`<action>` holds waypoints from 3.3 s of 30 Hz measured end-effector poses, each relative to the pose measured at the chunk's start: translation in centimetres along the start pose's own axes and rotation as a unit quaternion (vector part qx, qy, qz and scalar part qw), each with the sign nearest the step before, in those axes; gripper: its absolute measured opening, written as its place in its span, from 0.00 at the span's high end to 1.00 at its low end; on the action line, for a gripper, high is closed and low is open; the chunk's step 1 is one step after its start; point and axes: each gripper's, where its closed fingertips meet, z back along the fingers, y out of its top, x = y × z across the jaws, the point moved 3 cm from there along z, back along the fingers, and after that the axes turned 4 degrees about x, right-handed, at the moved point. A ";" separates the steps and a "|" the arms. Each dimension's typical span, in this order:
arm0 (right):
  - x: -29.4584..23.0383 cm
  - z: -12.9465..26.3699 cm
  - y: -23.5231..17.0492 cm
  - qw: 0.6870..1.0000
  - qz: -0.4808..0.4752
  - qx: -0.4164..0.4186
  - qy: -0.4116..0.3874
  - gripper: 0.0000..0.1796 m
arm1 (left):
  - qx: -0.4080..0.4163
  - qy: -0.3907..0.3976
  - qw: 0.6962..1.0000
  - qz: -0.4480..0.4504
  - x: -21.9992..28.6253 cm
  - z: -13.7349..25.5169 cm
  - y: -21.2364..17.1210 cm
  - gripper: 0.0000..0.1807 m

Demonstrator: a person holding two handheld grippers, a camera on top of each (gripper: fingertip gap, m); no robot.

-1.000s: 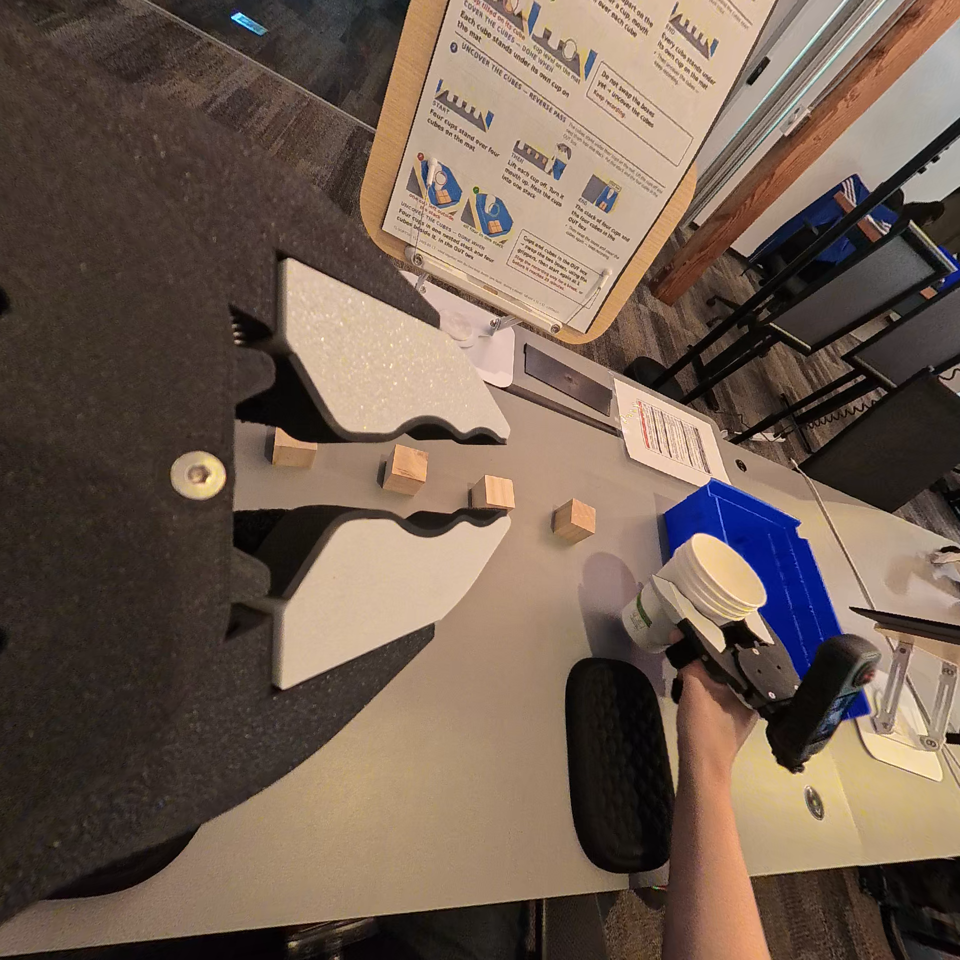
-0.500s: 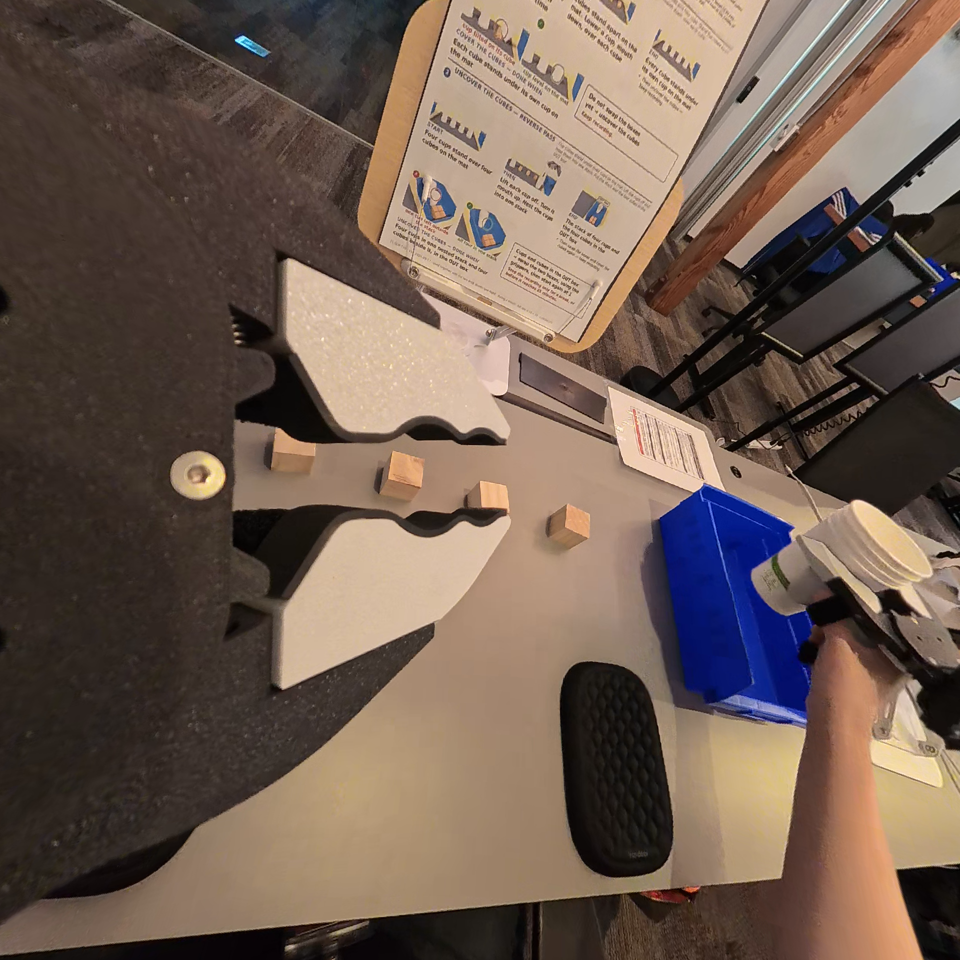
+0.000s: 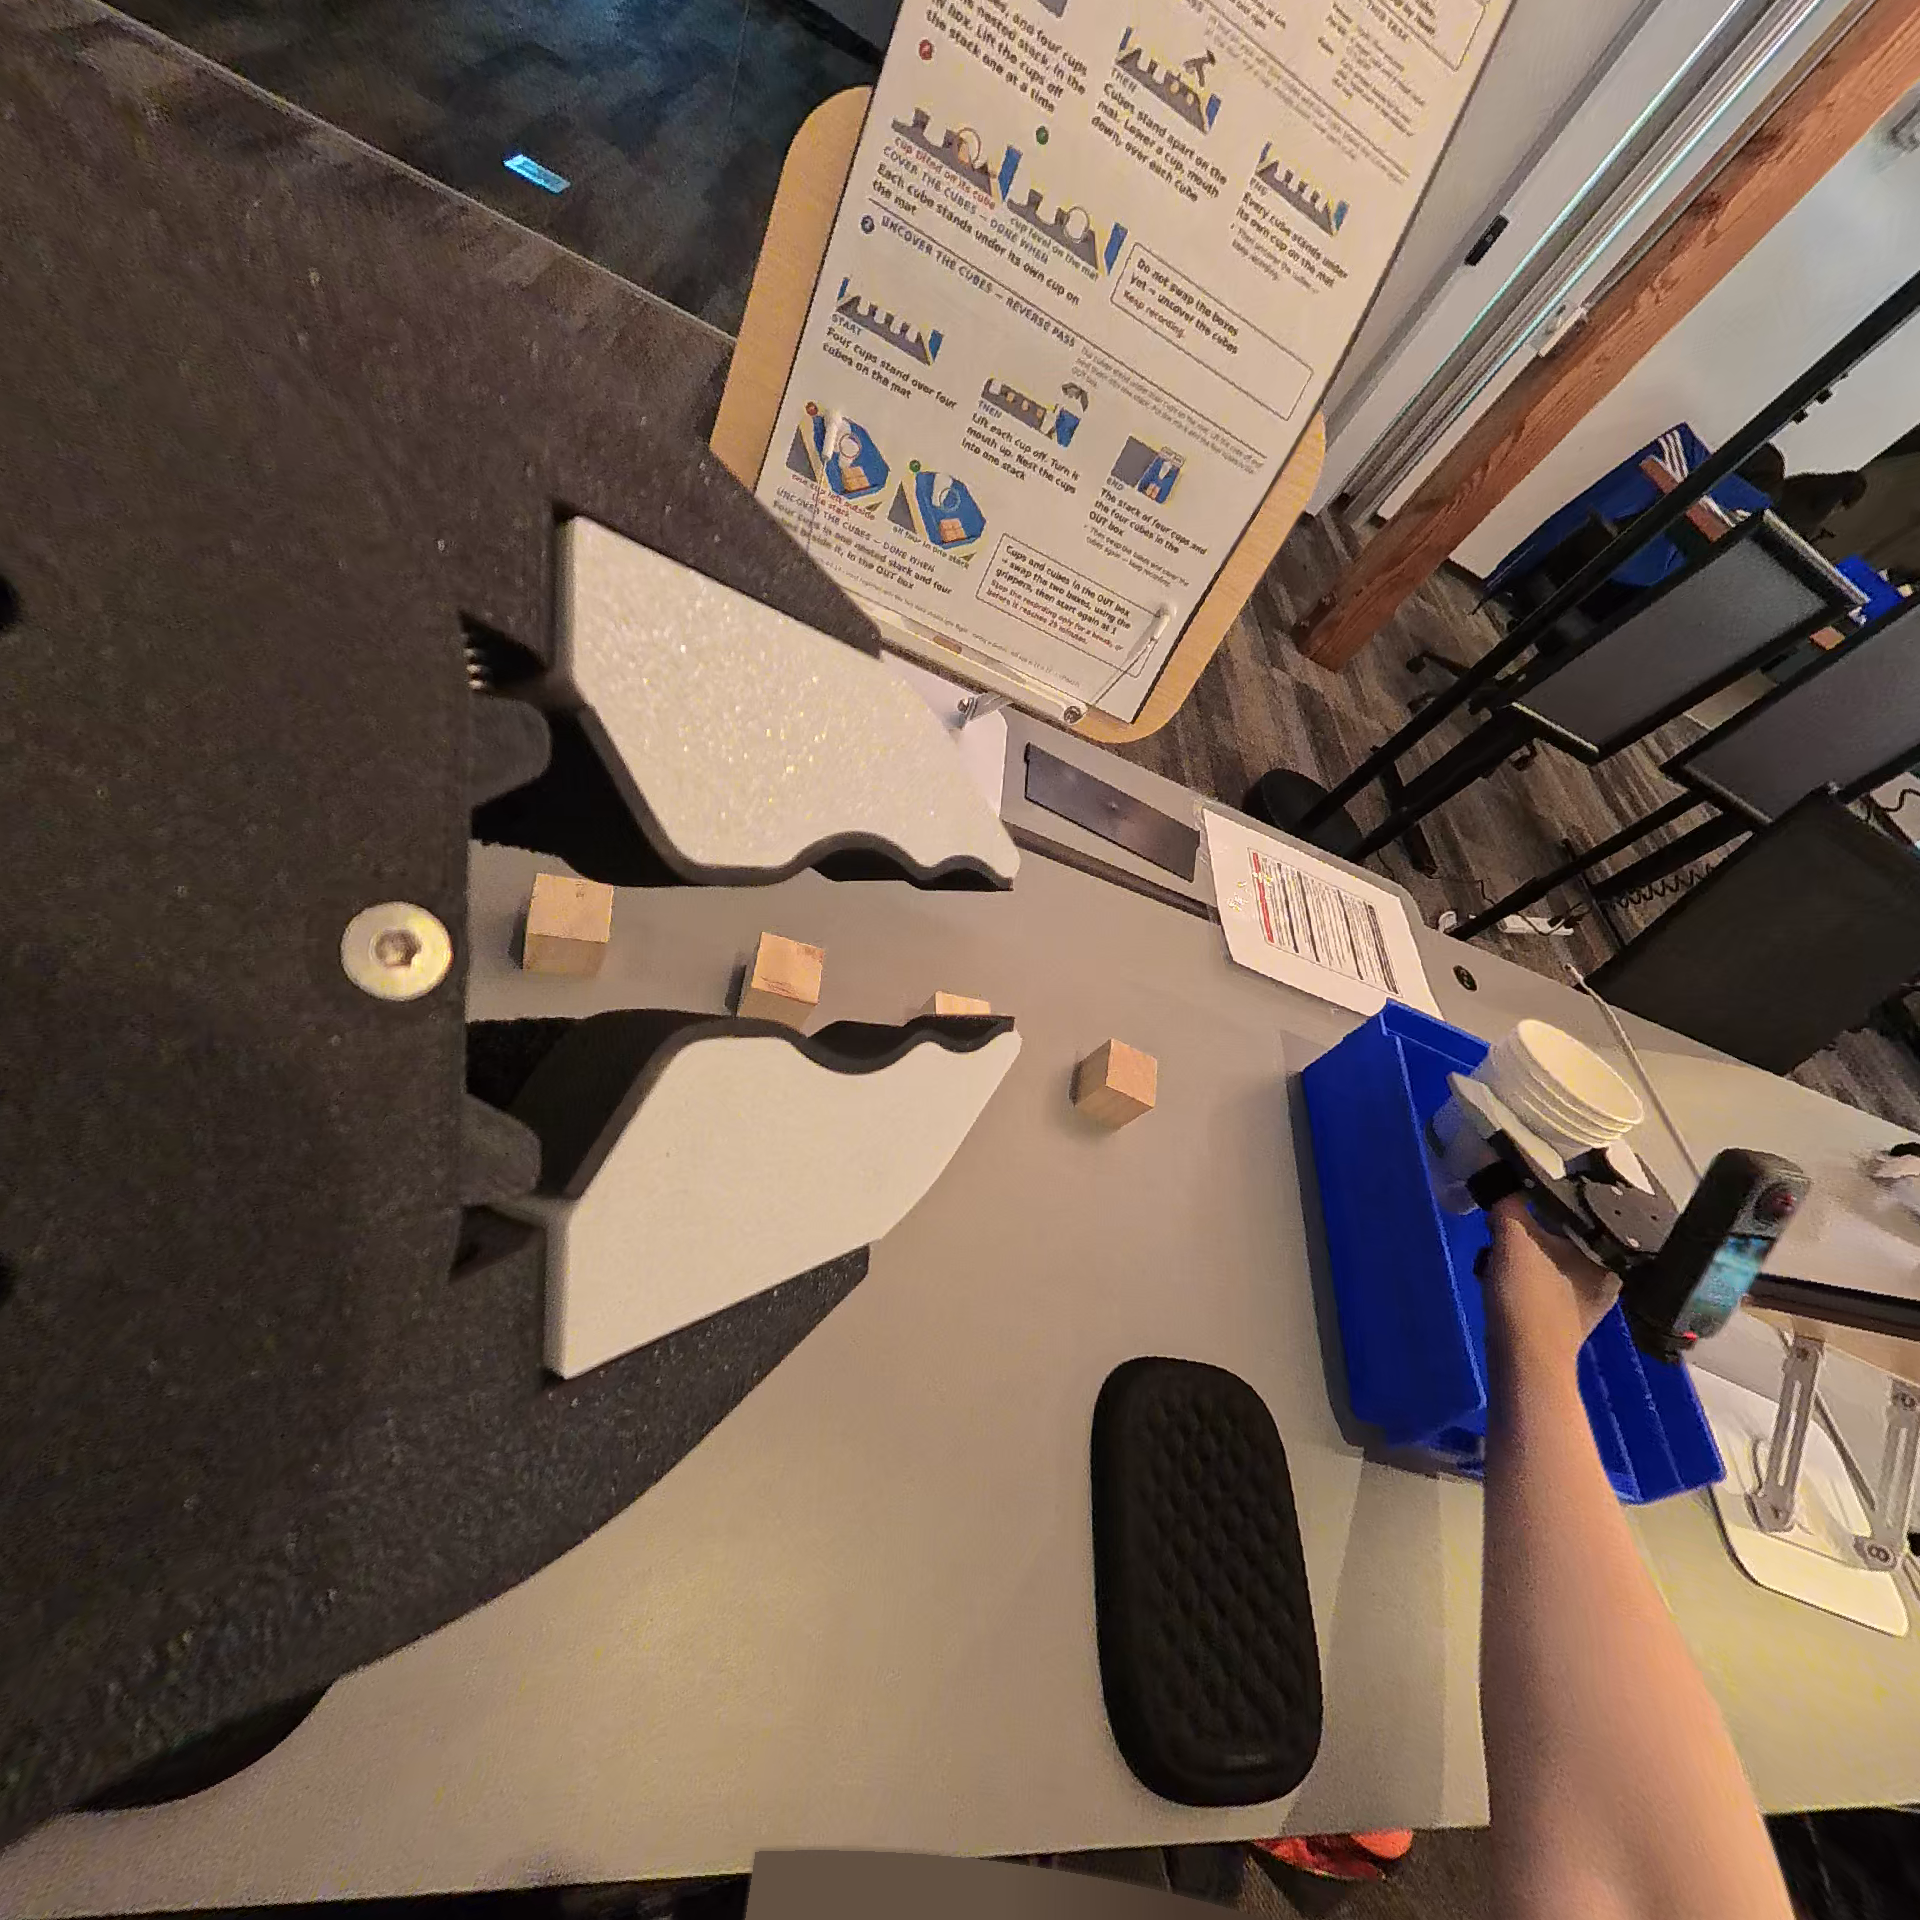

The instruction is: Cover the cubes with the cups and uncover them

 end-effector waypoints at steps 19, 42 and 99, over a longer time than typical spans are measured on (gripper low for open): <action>-0.1 -2.7 -2.3 1.000 0.017 0.000 -0.016 0.41 | -0.005 0.005 0.999 -0.032 1.0 -0.8 1.8 0.88; 0.7 -0.2 -4.5 0.995 0.013 -0.092 -0.024 0.36 | -0.010 0.000 1.000 -0.001 1.1 -1.4 -0.1 0.88; -27.7 0.6 -4.0 0.938 -0.032 -0.346 0.011 0.64 | -0.004 0.425 0.880 0.213 -14.7 -5.1 -13.7 0.67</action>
